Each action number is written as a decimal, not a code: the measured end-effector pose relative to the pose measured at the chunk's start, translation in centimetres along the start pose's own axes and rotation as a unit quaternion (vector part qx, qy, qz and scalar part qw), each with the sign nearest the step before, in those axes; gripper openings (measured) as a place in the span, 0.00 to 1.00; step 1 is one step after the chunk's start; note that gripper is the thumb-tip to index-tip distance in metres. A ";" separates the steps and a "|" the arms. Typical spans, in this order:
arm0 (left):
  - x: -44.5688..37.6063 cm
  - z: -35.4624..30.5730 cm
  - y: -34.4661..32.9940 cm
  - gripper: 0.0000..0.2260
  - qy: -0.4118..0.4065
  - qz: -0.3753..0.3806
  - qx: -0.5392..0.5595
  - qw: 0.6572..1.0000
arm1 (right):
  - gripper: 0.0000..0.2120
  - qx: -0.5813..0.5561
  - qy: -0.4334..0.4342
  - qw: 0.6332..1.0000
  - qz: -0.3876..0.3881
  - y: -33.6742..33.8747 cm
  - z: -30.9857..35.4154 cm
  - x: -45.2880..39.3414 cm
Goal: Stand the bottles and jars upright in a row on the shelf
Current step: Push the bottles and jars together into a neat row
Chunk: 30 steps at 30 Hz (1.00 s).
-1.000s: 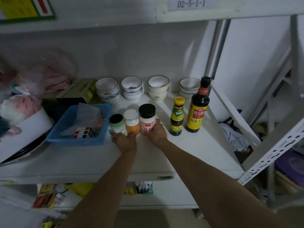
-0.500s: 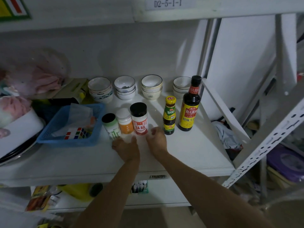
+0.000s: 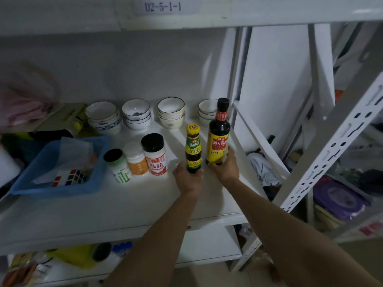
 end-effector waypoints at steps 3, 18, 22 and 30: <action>-1.0 -0.3 -0.7 0.21 0.010 -0.001 0.004 1.000 | 0.40 -0.007 0.001 0.999 0.040 -0.5 0.2 -1.2; -0.8 1.1 1.2 0.15 0.061 -0.092 0.079 0.991 | 0.34 0.031 0.028 0.997 0.061 -4.1 1.7 0.0; -0.3 1.2 1.4 0.17 0.068 -0.100 0.100 0.988 | 0.33 0.049 0.035 0.996 0.064 -4.8 2.0 0.6; -0.7 2.3 1.8 0.19 0.081 -0.116 0.105 0.984 | 0.33 0.059 0.047 0.994 0.082 -6.6 2.5 1.7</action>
Point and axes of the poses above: each hand's wrist, its own x-axis away from the middle knuckle, its own y-axis out of the back of the hand, z = x × y, the point moved 7 cm from there along -x, towards the middle knuckle, and after that the axes turned 11 degrees about -x, right-handed, at the moved point
